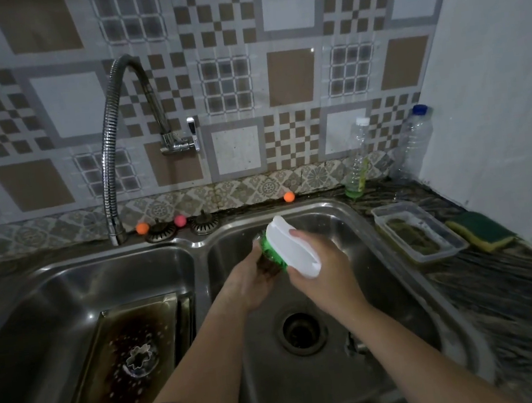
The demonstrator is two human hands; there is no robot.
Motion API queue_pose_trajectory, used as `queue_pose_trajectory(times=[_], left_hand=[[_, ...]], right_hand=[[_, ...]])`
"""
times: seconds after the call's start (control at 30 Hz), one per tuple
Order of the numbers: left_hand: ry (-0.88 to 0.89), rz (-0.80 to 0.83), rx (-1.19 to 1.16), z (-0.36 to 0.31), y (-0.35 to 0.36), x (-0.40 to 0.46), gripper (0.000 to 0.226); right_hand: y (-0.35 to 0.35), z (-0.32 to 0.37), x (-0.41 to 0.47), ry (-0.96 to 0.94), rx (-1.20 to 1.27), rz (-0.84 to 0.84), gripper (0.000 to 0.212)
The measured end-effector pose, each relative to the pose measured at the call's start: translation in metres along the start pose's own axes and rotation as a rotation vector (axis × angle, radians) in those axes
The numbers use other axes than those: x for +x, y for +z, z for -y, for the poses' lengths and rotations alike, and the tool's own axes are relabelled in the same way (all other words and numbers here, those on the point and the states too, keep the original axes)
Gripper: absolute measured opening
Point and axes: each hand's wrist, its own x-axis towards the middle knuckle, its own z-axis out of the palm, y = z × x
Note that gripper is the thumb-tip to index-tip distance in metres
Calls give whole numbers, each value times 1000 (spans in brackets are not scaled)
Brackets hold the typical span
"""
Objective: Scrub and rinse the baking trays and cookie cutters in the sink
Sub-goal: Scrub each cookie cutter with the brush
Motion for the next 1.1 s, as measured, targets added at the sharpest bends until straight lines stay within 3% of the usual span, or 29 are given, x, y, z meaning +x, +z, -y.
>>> queue_pose_trajectory(times=[0.23, 0.37, 0.47, 0.53, 0.67, 0.73, 0.87, 1.0, 1.1], left_hand=[[64, -93, -38, 5, 3, -10, 45], [175, -304, -145, -13, -15, -12, 50], [199, -189, -194, -19, -36, -19, 45], [195, -152, -102, -21, -47, -25, 39], [246, -168, 34, -31, -75, -34, 29], [316, -299, 186, -36, -103, -34, 24], [439, -684, 773, -43, -164, -52, 20], [349, -726, 1155, -41, -216, -71, 15], [270, -732, 1311, -38, -242, -73, 27]], right_hand=[[1, 9, 21, 53, -6, -4, 63], [13, 18, -7, 27, 9, 115, 61], [23, 27, -7, 24, 35, 83, 60], [39, 36, -3, -9, 38, 107, 61], [68, 43, 11, 33, -17, 111, 61], [78, 46, 13, 54, -9, 104, 62], [96, 50, 3, 50, -16, 120, 62], [106, 46, -8, 88, 4, 102, 61], [115, 40, -17, 95, 33, 87, 60]])
